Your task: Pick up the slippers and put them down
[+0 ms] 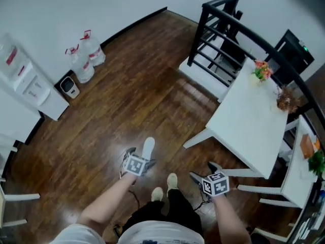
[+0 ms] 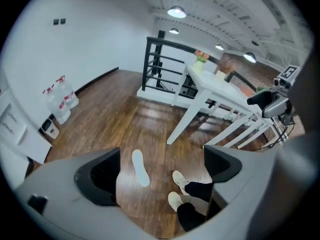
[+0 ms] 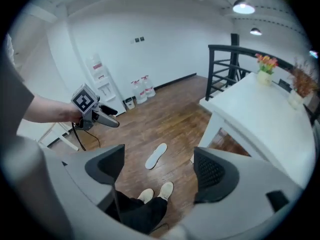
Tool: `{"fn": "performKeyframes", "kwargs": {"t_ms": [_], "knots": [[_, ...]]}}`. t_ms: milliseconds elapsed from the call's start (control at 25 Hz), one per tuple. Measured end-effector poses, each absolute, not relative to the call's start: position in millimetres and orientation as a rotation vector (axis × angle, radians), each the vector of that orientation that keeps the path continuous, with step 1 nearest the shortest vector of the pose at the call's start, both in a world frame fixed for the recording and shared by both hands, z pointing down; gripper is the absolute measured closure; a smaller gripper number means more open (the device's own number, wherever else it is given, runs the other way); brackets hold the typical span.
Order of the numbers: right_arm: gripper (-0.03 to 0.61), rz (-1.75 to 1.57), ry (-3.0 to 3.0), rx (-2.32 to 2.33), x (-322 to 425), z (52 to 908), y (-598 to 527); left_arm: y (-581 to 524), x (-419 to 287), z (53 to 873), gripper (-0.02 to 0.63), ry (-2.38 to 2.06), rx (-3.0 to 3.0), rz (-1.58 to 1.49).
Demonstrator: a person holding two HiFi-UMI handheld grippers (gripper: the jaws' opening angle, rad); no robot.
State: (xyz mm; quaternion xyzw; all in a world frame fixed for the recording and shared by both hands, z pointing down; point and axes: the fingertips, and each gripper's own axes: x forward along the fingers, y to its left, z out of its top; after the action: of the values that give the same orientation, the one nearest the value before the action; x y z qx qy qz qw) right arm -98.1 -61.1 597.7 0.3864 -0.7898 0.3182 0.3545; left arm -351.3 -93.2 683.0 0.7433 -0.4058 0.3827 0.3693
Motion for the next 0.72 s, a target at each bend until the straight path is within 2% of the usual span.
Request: {"fn": "performKeyframes", "kwargs": {"t_ms": [160,360,720], "knots": [[0.15,0.77,-2.044,1.116,-102.4,499.1,15.4,-54.0,-351.3,570.0,0.094,-1.018,2.08,0.925],[0.15,0.787,-2.011,1.396,-45.3,433.4,89.6,-39.1,-289.2,473.9,0.098,-0.902,2.305,0.87],[0.15,0.836,-1.901,1.671,67.6,398.3,195.5,29.4,-174.0,432.7,0.104,-0.709,2.44,0.924]]}}
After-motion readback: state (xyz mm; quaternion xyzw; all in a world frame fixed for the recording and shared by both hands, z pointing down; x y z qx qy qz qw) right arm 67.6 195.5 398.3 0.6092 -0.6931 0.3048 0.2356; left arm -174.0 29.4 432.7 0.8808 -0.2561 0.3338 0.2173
